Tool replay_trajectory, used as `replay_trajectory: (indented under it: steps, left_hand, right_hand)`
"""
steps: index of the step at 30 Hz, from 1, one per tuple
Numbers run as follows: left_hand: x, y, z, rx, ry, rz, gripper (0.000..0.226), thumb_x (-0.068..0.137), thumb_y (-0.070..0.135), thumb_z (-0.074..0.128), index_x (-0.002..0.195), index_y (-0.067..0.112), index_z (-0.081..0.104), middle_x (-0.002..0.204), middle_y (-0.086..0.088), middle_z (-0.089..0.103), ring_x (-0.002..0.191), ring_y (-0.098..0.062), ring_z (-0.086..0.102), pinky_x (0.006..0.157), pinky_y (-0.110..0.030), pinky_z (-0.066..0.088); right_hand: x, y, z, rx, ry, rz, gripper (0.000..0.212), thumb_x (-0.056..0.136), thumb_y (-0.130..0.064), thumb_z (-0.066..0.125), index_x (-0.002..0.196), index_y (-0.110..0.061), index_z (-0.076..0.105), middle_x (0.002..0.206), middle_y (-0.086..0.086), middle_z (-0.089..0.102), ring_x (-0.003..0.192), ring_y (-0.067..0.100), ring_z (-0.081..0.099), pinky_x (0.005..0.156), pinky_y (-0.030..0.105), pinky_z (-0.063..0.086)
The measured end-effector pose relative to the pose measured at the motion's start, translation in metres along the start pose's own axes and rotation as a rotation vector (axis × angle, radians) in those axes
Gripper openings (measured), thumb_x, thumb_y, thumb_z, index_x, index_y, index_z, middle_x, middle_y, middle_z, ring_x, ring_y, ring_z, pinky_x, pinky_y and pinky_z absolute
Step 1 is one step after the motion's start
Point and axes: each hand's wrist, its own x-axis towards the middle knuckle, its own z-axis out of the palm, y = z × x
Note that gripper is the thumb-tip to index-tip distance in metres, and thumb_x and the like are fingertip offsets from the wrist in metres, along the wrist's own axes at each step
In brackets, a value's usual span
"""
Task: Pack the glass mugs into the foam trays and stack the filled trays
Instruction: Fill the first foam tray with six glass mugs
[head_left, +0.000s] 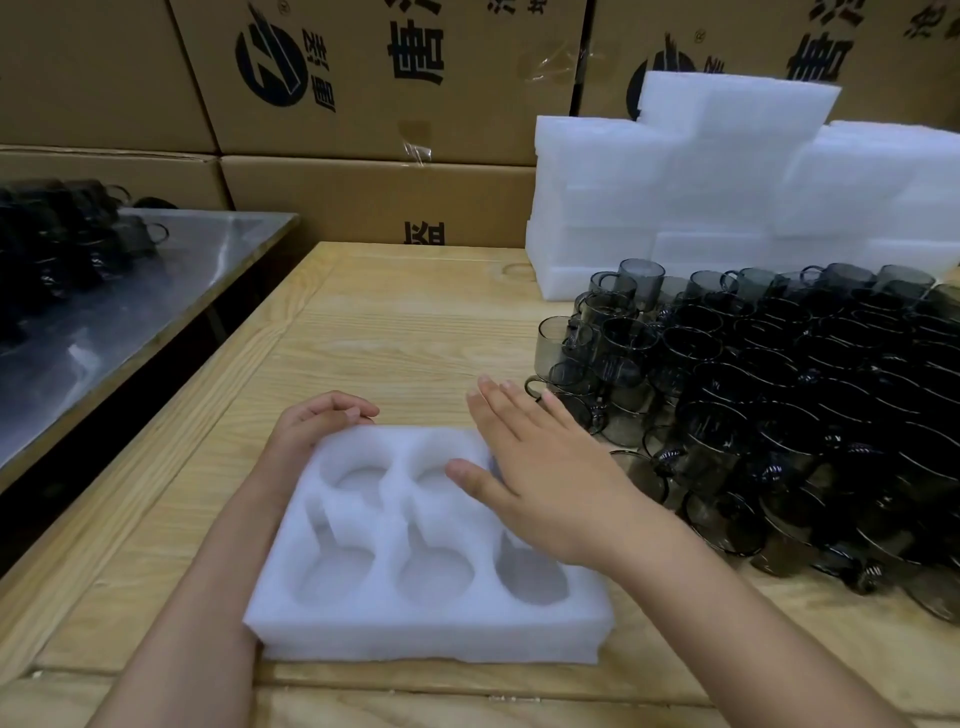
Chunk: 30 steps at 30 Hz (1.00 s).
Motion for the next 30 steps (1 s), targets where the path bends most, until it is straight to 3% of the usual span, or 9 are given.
replay_trajectory:
  steps: [4,7,17,19,20,22,24,27,30]
  left_hand:
    - [0.000,0.000,0.001,0.009,-0.006,0.002,0.019,0.090,-0.003,0.044,0.086,-0.001,0.062,0.066,-0.009,0.065,0.055,-0.016,0.061,0.052,-0.019,0.050]
    - [-0.001,0.000,0.002,0.005,-0.004,0.000,0.020,0.091,-0.003,0.043,0.086,-0.001,0.062,0.066,-0.008,0.064,0.055,-0.016,0.061,0.052,-0.019,0.050]
    - [-0.004,0.003,0.003,0.012,-0.004,-0.002,0.021,0.091,-0.002,0.042,0.086,0.000,0.062,0.065,-0.007,0.064,0.054,-0.015,0.061,0.052,-0.018,0.049]
    - [-0.004,0.003,0.003,0.004,-0.006,-0.003,0.021,0.091,-0.003,0.043,0.086,0.000,0.062,0.065,-0.008,0.064,0.054,-0.016,0.060,0.051,-0.019,0.049]
    - [-0.004,0.003,0.003,0.003,-0.006,-0.002,0.020,0.091,-0.003,0.043,0.086,0.000,0.062,0.065,-0.008,0.064,0.054,-0.016,0.061,0.051,-0.019,0.049]
    - [-0.004,0.003,0.003,0.010,-0.005,-0.003,0.021,0.091,-0.003,0.043,0.086,0.000,0.062,0.065,-0.008,0.064,0.054,-0.016,0.061,0.051,-0.019,0.049]
    - [-0.003,0.003,0.004,0.017,-0.008,-0.002,0.021,0.091,-0.005,0.041,0.086,-0.001,0.062,0.064,-0.008,0.065,0.054,-0.016,0.061,0.051,-0.019,0.050]
    - [-0.003,0.004,0.005,0.014,-0.008,-0.004,0.021,0.091,-0.005,0.041,0.086,-0.001,0.062,0.064,-0.007,0.065,0.054,-0.015,0.061,0.051,-0.018,0.049]
    - [-0.004,0.004,0.005,0.006,-0.014,0.000,0.021,0.091,-0.005,0.042,0.086,-0.001,0.062,0.064,-0.007,0.065,0.054,-0.015,0.061,0.051,-0.018,0.049]
  right_hand:
    - [-0.001,0.000,0.012,-0.024,0.002,0.005,0.086,0.083,-0.069,0.004,0.151,-0.016,-0.006,0.158,-0.002,-0.016,0.143,0.008,-0.017,0.116,0.036,-0.014]
    - [-0.003,0.001,0.019,0.013,-0.058,0.032,0.084,0.088,-0.068,0.010,0.151,-0.015,-0.004,0.157,-0.002,-0.017,0.143,0.007,-0.018,0.117,0.036,-0.013]
    - [-0.007,-0.003,0.017,-0.018,-0.012,0.033,0.082,0.088,-0.067,0.010,0.150,-0.018,-0.011,0.157,0.000,-0.018,0.142,0.008,-0.021,0.113,0.041,-0.022]
    - [-0.014,-0.006,0.011,0.005,0.098,0.053,0.078,0.092,-0.063,0.018,0.151,-0.018,-0.004,0.159,0.003,-0.006,0.145,0.014,-0.011,0.116,0.038,-0.014]
    - [-0.020,-0.007,0.007,0.031,0.236,0.084,0.075,0.093,-0.060,0.027,0.151,-0.015,0.010,0.158,0.006,0.011,0.145,0.020,0.007,0.117,0.037,0.000]
    - [-0.035,-0.002,0.000,0.023,0.660,0.187,0.056,0.091,-0.045,0.047,0.134,-0.010,0.048,0.134,0.010,0.051,0.119,0.029,0.045,0.098,0.038,0.032]
    - [-0.054,0.014,-0.003,-0.103,1.010,0.347,0.039,0.087,-0.035,0.058,0.115,-0.008,0.063,0.111,0.012,0.061,0.094,0.029,0.046,0.075,0.039,0.033]
    - [-0.074,0.038,0.001,-0.243,0.989,0.569,0.040,0.085,-0.037,0.063,0.106,-0.003,0.065,0.105,0.018,0.056,0.088,0.032,0.038,0.068,0.043,0.031]
    - [-0.076,0.048,0.004,-0.266,0.870,0.594,0.034,0.079,-0.026,0.075,0.095,0.003,0.067,0.093,0.020,0.059,0.081,0.038,0.046,0.064,0.044,0.037]
